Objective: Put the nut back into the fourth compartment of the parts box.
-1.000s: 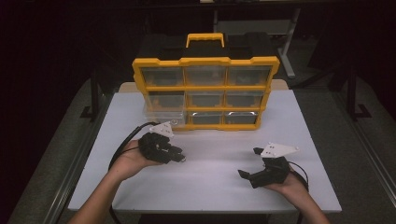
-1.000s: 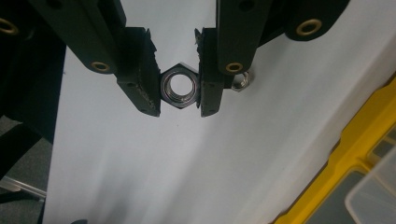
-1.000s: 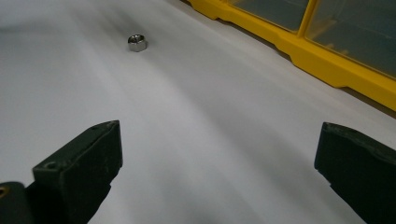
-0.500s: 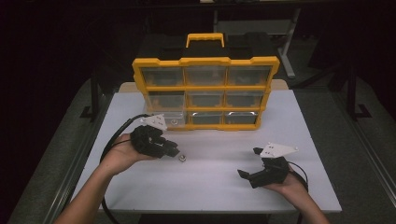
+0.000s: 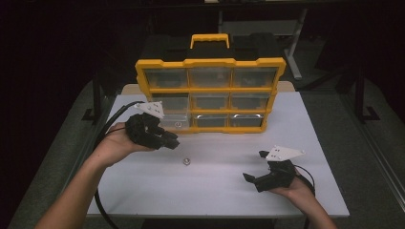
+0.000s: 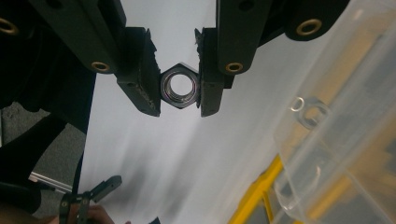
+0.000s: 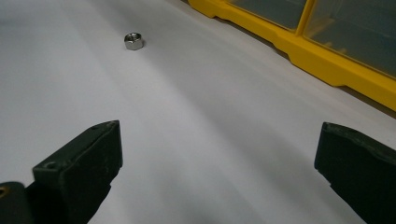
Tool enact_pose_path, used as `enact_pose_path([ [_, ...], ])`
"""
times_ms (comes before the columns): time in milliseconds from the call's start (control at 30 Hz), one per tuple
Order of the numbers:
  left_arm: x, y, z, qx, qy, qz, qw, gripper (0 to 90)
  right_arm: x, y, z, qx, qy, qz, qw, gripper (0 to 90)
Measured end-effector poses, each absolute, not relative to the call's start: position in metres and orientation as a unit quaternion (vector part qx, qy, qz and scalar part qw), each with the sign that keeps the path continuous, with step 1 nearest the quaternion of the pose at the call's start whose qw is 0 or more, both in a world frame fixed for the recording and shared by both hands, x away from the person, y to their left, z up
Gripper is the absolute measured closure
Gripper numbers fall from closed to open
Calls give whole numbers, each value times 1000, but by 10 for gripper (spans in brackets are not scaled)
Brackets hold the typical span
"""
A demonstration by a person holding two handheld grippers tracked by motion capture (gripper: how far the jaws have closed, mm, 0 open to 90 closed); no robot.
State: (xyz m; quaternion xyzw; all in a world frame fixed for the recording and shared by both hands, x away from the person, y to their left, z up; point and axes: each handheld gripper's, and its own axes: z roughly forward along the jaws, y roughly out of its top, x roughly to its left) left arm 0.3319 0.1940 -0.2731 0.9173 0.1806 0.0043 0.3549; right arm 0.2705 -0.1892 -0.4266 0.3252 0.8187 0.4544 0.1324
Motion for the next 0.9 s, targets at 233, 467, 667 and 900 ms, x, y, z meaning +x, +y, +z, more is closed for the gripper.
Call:
enact_pose_path([
  [233, 341, 196, -254, 914, 181, 5, 362, 707, 270, -189, -427, 325, 819, 454, 132, 3],
  [467, 352, 196, -238, 914, 184, 18, 361, 706, 271, -190, -427, 324, 819, 455, 133, 3],
  [667, 362, 195, -227, 912, 191, 30, 361, 706, 271, -189, -427, 324, 819, 454, 132, 3],
  [900, 376, 193, -221, 909, 204, 51, 360, 706, 271, -190, -427, 325, 818, 456, 133, 3],
])
